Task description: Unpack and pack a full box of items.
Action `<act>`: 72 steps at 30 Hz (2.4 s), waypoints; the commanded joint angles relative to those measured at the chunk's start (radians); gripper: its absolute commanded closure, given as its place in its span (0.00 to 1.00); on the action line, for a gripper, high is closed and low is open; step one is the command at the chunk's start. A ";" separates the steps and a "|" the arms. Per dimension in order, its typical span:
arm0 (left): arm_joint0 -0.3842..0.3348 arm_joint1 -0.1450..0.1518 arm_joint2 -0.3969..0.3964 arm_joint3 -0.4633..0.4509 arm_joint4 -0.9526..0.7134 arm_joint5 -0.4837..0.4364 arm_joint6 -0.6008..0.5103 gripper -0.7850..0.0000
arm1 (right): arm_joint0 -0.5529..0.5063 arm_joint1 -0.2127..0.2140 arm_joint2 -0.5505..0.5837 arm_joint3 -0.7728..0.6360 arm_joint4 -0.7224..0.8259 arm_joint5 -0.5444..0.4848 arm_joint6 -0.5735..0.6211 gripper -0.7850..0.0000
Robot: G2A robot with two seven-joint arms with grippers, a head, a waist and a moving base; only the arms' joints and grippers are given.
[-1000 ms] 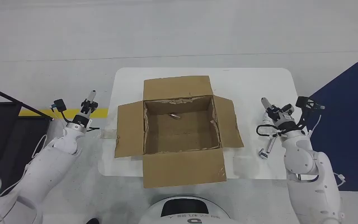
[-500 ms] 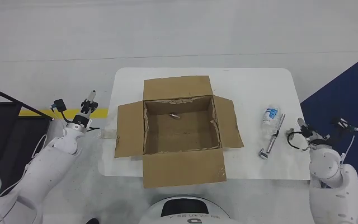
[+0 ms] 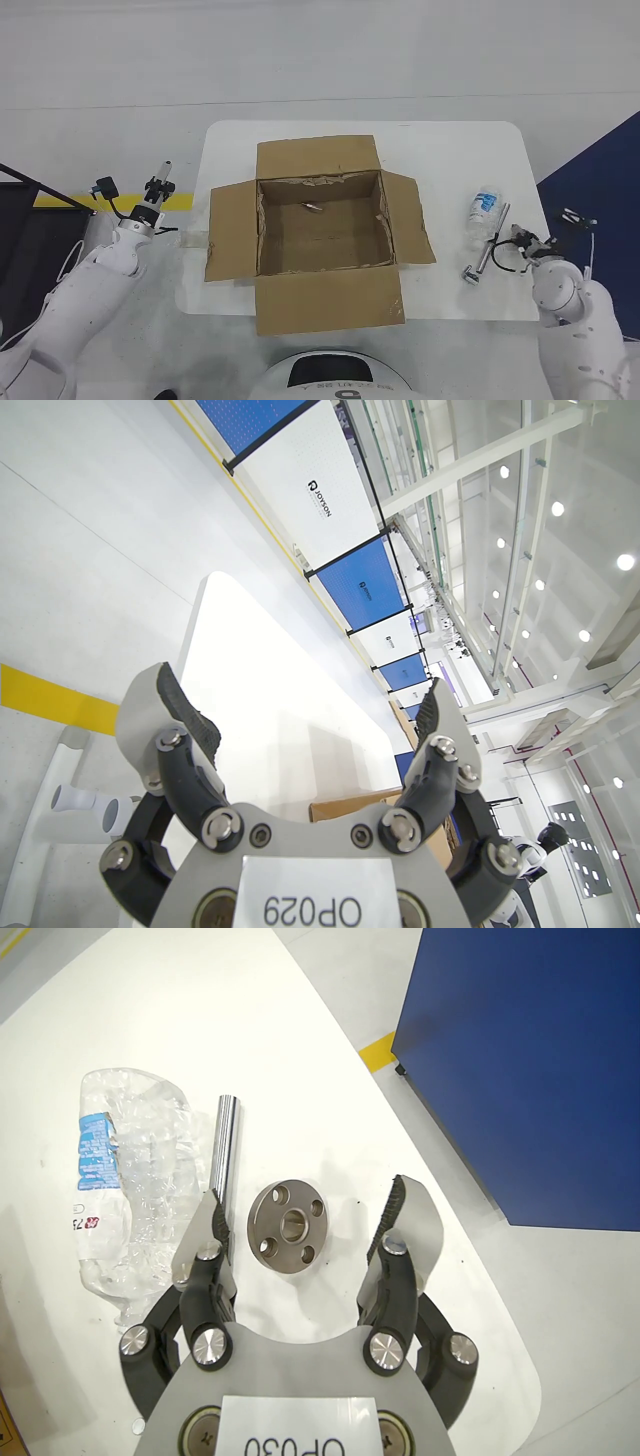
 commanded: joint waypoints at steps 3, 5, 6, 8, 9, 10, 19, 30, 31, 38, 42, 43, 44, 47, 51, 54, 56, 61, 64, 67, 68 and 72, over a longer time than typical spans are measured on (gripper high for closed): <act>0.000 0.000 0.000 0.000 0.000 0.000 0.000 0.00 | 0.009 0.000 -0.020 0.001 -0.029 0.001 0.015 0.56; 0.000 0.000 0.000 0.000 0.000 0.000 0.000 0.00 | 0.008 0.000 -0.023 -0.003 -0.033 0.000 0.015 0.71; 0.000 0.000 0.000 0.000 0.000 0.000 0.000 0.00 | 0.007 -0.001 -0.023 -0.004 -0.035 -0.002 0.017 0.84; 0.000 0.000 0.000 0.000 0.000 0.000 0.000 0.00 | 0.005 -0.001 -0.022 -0.006 -0.033 -0.005 0.017 1.00; 0.000 0.000 0.000 0.000 0.000 0.000 0.000 0.00 | 0.003 -0.001 -0.018 -0.006 -0.026 -0.009 0.014 1.00; 0.000 0.000 0.000 0.000 0.000 0.000 0.000 0.00 | 0.001 -0.001 -0.014 -0.007 -0.015 -0.014 0.011 1.00; 0.000 0.000 0.000 0.000 0.000 0.000 0.000 0.00 | -0.008 -0.001 0.069 0.007 0.199 -0.139 0.004 1.00; 0.000 0.000 0.000 0.000 0.000 0.000 0.000 0.00 | -0.074 -0.009 0.181 -0.015 0.703 -0.437 0.041 1.00; 0.000 0.000 0.000 0.000 0.000 0.000 0.000 0.00 | -0.089 -0.010 0.188 -0.024 0.734 -0.451 0.044 1.00; 0.000 0.000 0.000 0.000 0.000 0.000 0.000 0.00 | -0.119 -0.010 0.189 -0.050 0.736 -0.469 0.057 1.00; 0.000 0.000 0.000 0.000 0.000 0.000 0.000 0.00 | -0.119 -0.010 0.189 -0.050 0.736 -0.469 0.057 1.00; 0.000 0.000 0.000 0.000 0.000 0.000 0.000 0.00 | -0.119 -0.010 0.189 -0.050 0.736 -0.469 0.057 1.00; 0.000 0.000 0.000 0.000 0.000 0.000 0.000 0.00 | -0.117 -0.011 0.182 -0.052 0.751 -0.481 0.061 1.00; 0.000 0.000 0.000 0.000 0.000 0.000 0.000 0.00 | -0.135 -0.014 0.150 -0.092 0.848 -0.623 0.102 1.00; 0.000 0.000 0.000 0.000 0.000 0.000 0.000 0.00 | -0.158 -0.013 0.103 -0.229 0.880 -0.700 0.156 1.00; 0.000 0.000 0.000 0.000 0.000 0.000 0.000 0.00 | -0.146 -0.010 0.032 -0.361 0.759 -0.635 0.213 1.00; 0.000 0.000 0.000 0.000 0.000 0.000 0.000 0.00 | -0.129 -0.011 -0.048 -0.428 0.681 -0.591 0.219 1.00; 0.000 0.000 0.000 0.000 0.000 0.000 0.000 0.00 | -0.075 -0.011 -0.194 -0.518 0.541 -0.542 0.237 1.00; 0.000 0.000 0.000 0.000 0.000 0.000 0.000 0.00 | -0.043 -0.012 -0.280 -0.531 0.495 -0.525 0.247 1.00; 0.000 0.000 0.000 0.000 0.000 0.000 0.000 0.00 | -0.003 -0.017 -0.385 -0.498 0.439 -0.504 0.223 1.00; 0.000 0.000 0.000 0.000 0.000 0.000 0.000 0.00 | 0.013 -0.020 -0.424 -0.479 0.412 -0.497 0.202 1.00; 0.000 0.000 0.000 0.000 0.000 0.000 0.000 0.00 | 0.095 -0.034 -0.545 -0.392 0.297 -0.428 0.082 1.00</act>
